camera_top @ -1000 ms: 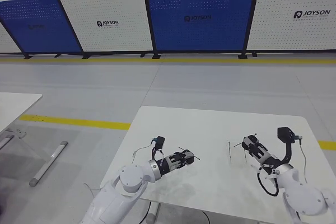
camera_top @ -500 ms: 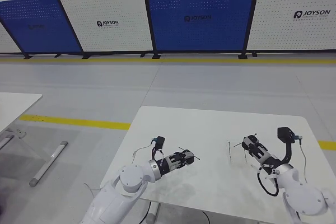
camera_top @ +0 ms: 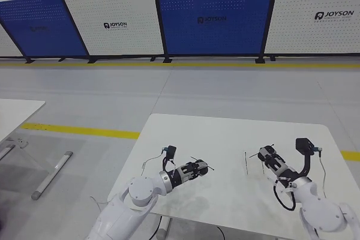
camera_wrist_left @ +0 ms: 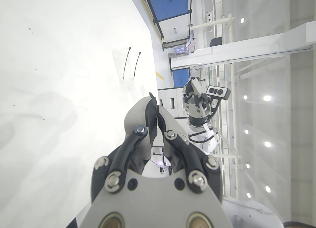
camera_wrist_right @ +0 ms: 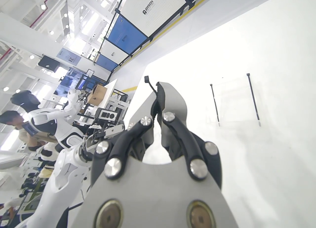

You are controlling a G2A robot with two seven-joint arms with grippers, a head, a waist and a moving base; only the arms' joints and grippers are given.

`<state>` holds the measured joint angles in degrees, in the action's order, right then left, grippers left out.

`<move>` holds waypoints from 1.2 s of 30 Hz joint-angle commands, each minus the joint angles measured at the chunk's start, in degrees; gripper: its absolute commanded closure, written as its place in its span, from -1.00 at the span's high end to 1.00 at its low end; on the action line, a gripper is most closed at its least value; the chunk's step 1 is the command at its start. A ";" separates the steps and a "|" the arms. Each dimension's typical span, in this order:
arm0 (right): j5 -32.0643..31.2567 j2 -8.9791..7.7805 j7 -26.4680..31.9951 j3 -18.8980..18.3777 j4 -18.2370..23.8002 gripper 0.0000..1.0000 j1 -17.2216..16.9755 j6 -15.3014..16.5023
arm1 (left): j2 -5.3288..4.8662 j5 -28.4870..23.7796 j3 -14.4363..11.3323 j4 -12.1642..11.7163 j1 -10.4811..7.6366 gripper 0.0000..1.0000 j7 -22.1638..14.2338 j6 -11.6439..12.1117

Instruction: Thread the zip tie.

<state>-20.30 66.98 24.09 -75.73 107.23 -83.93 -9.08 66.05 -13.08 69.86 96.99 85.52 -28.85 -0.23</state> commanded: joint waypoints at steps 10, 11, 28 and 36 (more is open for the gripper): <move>-0.76 1.52 -15.79 5.59 1.83 -1.00 -3.84 0.51 | 0.78 7.97 -3.33 0.45 0.31 -1.00 13.57 7.16; -0.76 1.52 -15.79 5.59 1.83 -1.00 -3.84 0.51 | 0.78 7.97 -3.33 0.45 0.31 -1.00 13.57 7.16; -2.24 1.71 -16.99 6.09 1.44 -1.00 -3.83 -1.18 | 0.92 13.89 -3.90 1.24 0.18 -1.00 19.12 7.17; -3.80 2.03 -13.29 8.58 1.69 -1.00 -3.96 -2.97 | 1.84 20.55 -8.26 2.30 -0.17 -1.00 26.63 5.30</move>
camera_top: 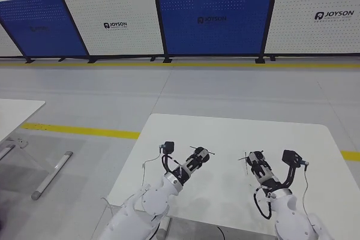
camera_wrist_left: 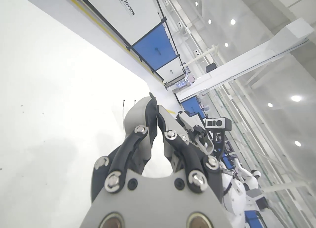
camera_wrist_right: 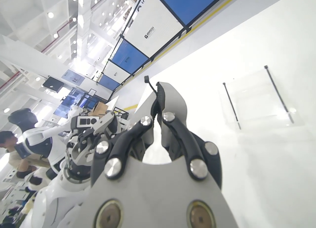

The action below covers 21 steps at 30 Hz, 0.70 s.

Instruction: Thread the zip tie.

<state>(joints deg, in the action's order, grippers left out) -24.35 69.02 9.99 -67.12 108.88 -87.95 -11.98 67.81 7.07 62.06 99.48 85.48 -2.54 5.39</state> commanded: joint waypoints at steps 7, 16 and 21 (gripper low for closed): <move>0.24 -0.01 0.82 -0.03 0.04 -1.00 0.07 -0.06 | 0.08 0.40 -0.47 -0.19 -0.13 -1.00 0.32 -0.32; 1.82 0.19 0.38 0.31 -0.32 -1.00 -0.14 1.12 | 0.47 3.01 -1.87 -0.97 -0.62 -1.00 3.24 -1.30; 4.02 0.84 -1.88 2.09 -2.15 -1.00 0.35 3.05 | 1.27 5.33 -4.91 -2.76 -2.23 -1.00 5.38 -2.65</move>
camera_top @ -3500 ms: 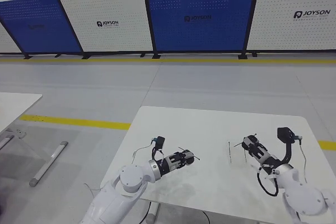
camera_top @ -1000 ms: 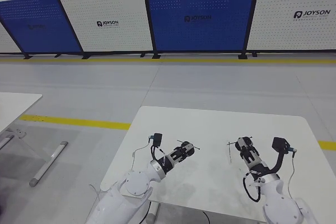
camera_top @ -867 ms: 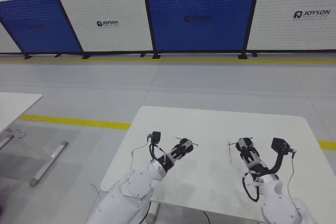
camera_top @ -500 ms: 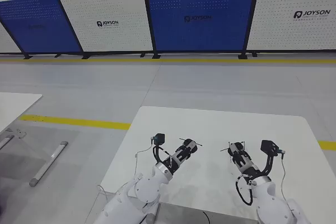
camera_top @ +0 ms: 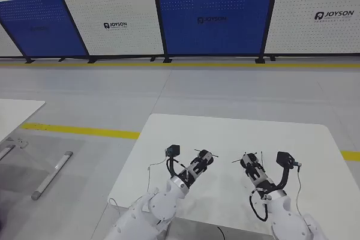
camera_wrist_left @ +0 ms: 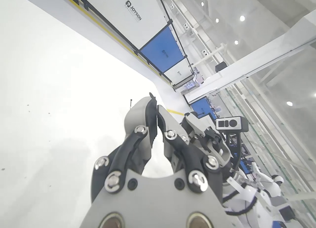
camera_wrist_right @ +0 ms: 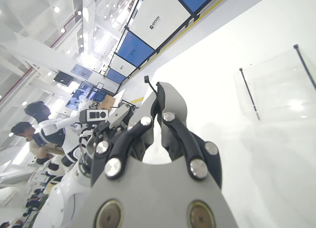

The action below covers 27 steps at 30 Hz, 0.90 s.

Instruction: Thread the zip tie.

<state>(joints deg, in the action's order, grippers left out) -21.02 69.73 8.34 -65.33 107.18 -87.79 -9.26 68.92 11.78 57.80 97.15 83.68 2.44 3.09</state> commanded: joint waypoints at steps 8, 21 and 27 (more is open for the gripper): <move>3.05 0.50 -0.94 0.79 -1.70 -1.00 0.69 1.05 | 0.71 1.95 -2.50 -1.58 -1.61 -1.00 1.45 -1.22; 4.70 1.40 -7.64 1.94 -4.08 -1.00 0.84 4.20 | 0.97 2.17 -2.97 -0.84 -1.15 -1.00 1.77 -0.46; 4.68 1.59 -6.92 2.60 -4.97 -1.00 1.28 3.56 | 0.89 1.39 -2.61 -0.33 -0.92 -1.00 0.21 -0.22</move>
